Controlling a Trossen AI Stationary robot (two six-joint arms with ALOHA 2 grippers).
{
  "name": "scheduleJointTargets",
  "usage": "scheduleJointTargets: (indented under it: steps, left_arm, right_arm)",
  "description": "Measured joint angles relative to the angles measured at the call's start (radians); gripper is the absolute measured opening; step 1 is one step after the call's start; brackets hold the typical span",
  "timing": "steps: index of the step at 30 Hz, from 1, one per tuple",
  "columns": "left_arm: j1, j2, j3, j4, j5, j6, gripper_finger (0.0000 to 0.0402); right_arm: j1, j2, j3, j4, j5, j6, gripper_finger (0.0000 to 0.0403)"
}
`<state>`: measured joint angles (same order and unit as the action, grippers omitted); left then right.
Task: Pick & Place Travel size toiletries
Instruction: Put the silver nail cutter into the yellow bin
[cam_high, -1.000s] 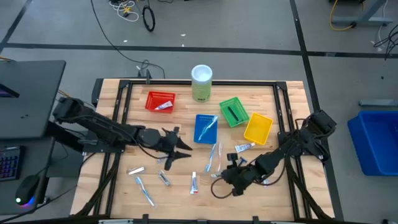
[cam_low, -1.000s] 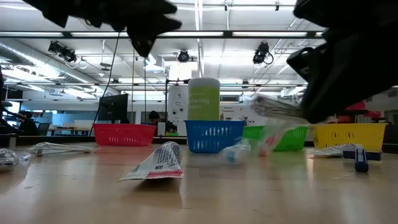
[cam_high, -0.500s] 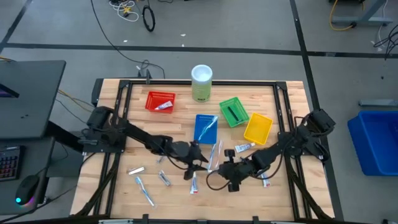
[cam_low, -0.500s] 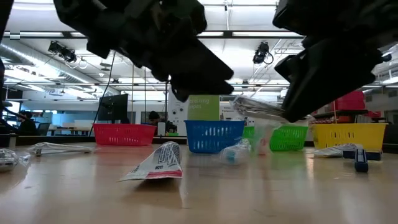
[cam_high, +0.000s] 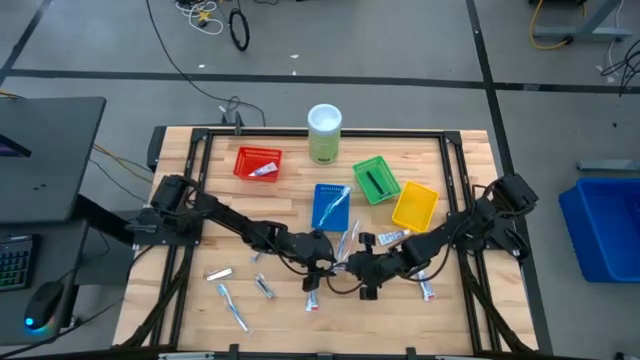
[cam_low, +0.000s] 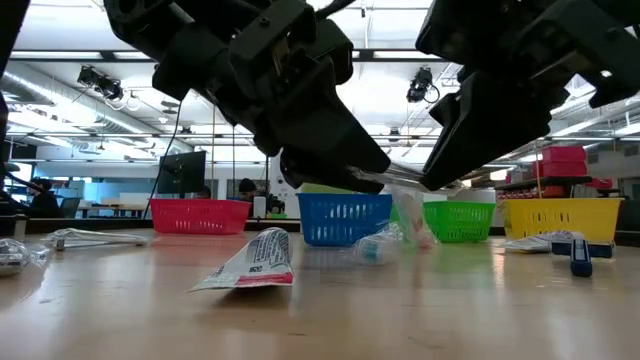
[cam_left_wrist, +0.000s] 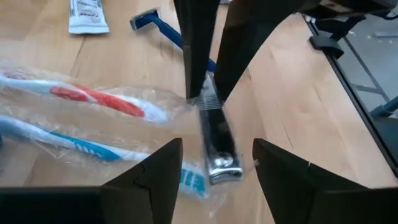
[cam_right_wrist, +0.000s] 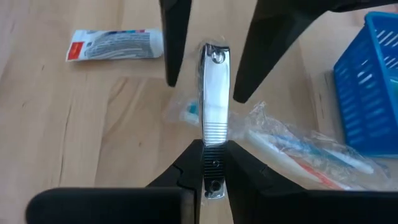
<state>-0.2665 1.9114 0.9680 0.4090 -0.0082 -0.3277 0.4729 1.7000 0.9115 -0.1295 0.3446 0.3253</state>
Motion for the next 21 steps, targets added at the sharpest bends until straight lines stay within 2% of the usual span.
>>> scheduleJointTargets:
  steps: [6, 15, 21]
  left_arm:
    - [-0.001, 0.0, 0.0, -0.001, -0.012, 0.01, 0.017]
    - [0.0, 0.0, 0.0, -0.002, -0.018, 0.003, 0.0075]
    - [0.0, 0.0, -0.001, -0.003, -0.014, 0.002, 0.0067]
  right_arm:
    - [-0.002, 0.0, 0.0, 0.006, -0.007, 0.006, 0.0051]
    - [-0.004, 0.0, 0.0, 0.0, -0.03, 0.014, 0.0051]
    - [-0.004, 0.0, 0.0, 0.0, -0.032, 0.014, 0.0065]
